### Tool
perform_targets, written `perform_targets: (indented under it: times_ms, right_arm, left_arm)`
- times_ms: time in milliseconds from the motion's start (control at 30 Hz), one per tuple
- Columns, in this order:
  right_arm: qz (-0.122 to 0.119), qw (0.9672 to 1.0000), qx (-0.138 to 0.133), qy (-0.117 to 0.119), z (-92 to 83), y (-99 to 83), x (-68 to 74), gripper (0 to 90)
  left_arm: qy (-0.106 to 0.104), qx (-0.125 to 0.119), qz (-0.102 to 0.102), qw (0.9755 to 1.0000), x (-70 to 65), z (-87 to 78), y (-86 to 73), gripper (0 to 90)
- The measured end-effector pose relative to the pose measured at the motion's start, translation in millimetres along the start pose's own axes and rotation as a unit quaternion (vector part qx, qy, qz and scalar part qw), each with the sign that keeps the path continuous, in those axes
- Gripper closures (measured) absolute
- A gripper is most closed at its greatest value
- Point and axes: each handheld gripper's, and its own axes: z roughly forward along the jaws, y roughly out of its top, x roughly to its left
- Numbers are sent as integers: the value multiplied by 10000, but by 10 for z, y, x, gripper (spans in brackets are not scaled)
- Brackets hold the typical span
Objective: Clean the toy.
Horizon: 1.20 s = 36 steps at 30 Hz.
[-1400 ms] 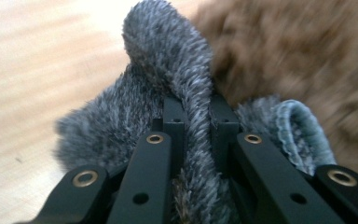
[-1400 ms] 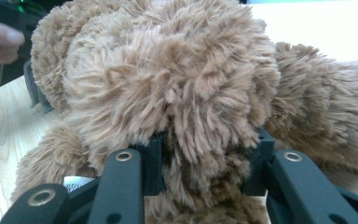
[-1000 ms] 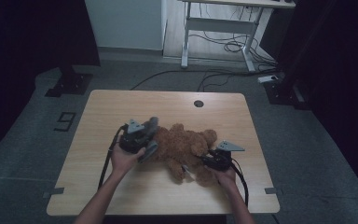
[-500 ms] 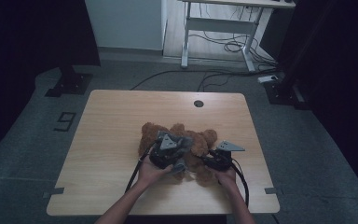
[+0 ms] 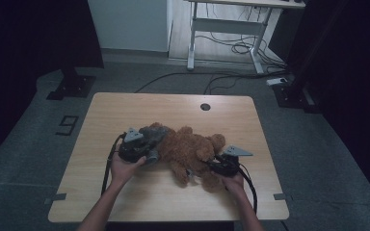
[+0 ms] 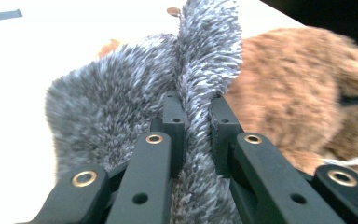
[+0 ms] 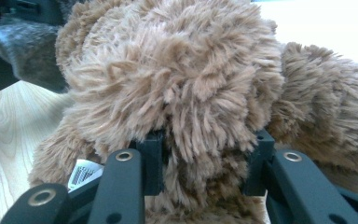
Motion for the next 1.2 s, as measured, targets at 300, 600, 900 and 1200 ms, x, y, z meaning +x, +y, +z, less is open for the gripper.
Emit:
perform_targets:
  times_ms: [300,600,900,1200]
  right_arm:
    - [13,10000,-8,72,6,0,-27,604]
    - [25,10000,-6,80,8,2,-42,604]
    - [28,10000,-23,72,6,-4,-51,602]
    - [-185,9998,14,6,18,-5,4,581]
  left_arm:
    - [307,280,-348,9985,303,50,-92,801]
    - [74,-90,101,9999,64,159,669,801]
    - [-63,809,241,9964,-129,769,723,798]
    - [-187,659,246,9973,-103,612,419,800]
